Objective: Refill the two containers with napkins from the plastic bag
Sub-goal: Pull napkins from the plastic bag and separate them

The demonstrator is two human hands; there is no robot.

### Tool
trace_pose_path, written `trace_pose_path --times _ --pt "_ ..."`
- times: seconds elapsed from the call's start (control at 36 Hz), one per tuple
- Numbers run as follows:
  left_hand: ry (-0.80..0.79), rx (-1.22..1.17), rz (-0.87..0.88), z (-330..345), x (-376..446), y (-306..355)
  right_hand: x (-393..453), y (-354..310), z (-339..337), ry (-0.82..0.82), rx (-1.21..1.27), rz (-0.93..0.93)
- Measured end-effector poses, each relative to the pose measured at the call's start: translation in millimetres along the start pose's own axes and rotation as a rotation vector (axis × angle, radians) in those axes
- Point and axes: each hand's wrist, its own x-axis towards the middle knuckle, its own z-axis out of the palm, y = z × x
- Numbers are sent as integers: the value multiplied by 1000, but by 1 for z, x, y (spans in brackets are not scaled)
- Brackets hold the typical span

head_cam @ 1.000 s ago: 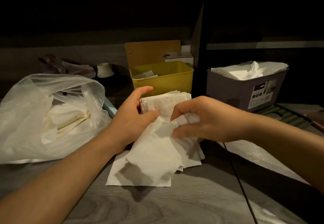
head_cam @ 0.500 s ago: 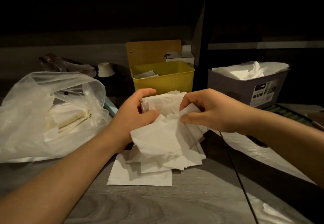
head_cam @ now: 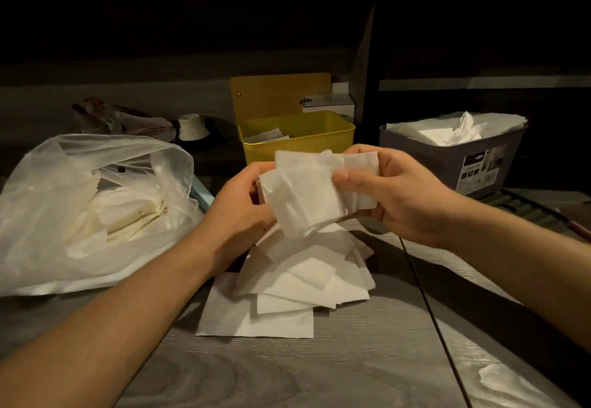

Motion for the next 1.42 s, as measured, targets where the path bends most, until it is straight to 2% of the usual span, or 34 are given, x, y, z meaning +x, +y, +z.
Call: trace_pose_path --times 0.08,0.19,0.31,0.42,0.56,0.72,0.89,1.0,1.14,1.42 --pt "36 -57 -54 -2 4 -1 7 16 4 156 -69 23" --pt "84 -152 -145 1 4 5 10 27 5 260 -246 13" --pt "13 -210 -193 2 -1 11 10 28 9 318 -299 -16" --pt "-40 -124 -127 5 -5 13 9 28 10 332 -286 -21" --pt "-57 -106 -136 3 -4 10 9 28 9 300 -313 -17" --pt "-8 -62 -111 0 0 4 7 22 6 273 -163 92" --pt "52 -111 -138 -2 3 3 3 22 -1 359 -210 20" --pt "64 -94 -136 -3 3 1 2 21 -1 331 -195 58" --pt "58 -65 -119 -2 4 -1 4 22 0 308 -319 60" --pt "63 -7 -138 1 1 1 6 19 -2 483 -351 -40"
